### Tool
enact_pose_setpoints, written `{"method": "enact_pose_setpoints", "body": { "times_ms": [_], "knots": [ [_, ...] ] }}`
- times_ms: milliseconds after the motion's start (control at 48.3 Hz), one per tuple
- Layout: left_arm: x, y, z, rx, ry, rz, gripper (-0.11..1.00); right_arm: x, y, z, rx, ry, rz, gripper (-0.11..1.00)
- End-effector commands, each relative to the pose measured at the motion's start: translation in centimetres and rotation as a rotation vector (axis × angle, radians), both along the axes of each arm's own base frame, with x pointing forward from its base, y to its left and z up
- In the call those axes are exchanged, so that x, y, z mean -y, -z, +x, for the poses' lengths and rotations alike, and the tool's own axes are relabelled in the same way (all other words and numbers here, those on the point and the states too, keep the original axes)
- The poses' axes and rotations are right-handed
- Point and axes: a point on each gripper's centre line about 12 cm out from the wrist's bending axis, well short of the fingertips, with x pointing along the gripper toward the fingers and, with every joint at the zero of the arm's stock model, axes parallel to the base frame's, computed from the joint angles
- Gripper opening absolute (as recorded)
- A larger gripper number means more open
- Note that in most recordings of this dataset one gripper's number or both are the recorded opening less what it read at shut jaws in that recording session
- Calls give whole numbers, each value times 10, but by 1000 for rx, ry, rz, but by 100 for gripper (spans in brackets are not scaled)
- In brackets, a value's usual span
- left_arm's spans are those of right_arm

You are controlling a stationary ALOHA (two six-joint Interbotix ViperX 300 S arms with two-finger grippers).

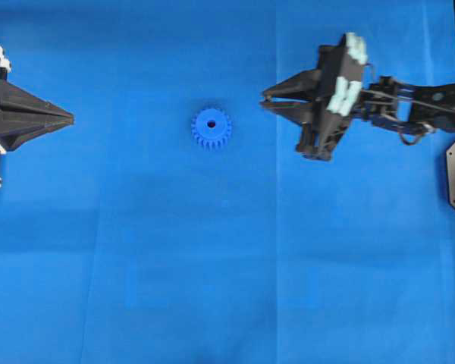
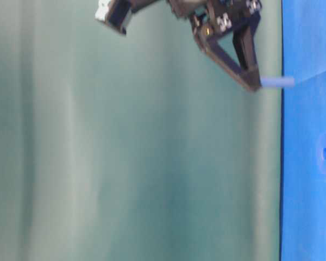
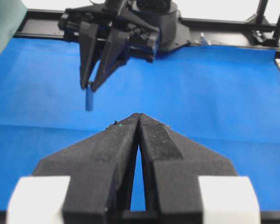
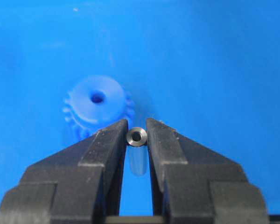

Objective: Insert the shaft placed at a random location into the center hole of the small gear at another random location.
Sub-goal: 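Lift the shaft upright and carry it left over the blue gear, then align the held shaft above the gear's center hole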

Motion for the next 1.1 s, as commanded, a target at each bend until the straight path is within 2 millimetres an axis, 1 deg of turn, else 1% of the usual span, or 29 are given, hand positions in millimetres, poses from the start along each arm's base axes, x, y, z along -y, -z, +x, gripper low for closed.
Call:
{"method": "enact_pose_setpoints", "body": {
  "times_ms": [0,249,332,456,539,746,1077],
  "knots": [
    [0,-4,1,11,-1,2,0,-2,-13,20,38,-16,-8,4],
    [0,-4,1,14,-1,2,0,-4,-18,59,41,-41,-7,4],
    [-1,-4,1,14,-2,2,0,-4,-19,69,46,-46,-7,4],
    [-1,-4,1,14,-3,0,0,-6,-20,78,48,-56,-7,4],
    [-1,-4,1,14,-2,2,0,-8,-20,81,48,-60,-6,4],
    [0,-4,1,14,-1,0,0,-9,-17,81,42,-61,-5,4],
    [-1,-4,1,14,-3,0,0,-8,6,84,-6,-58,6,4]
  ]
}}
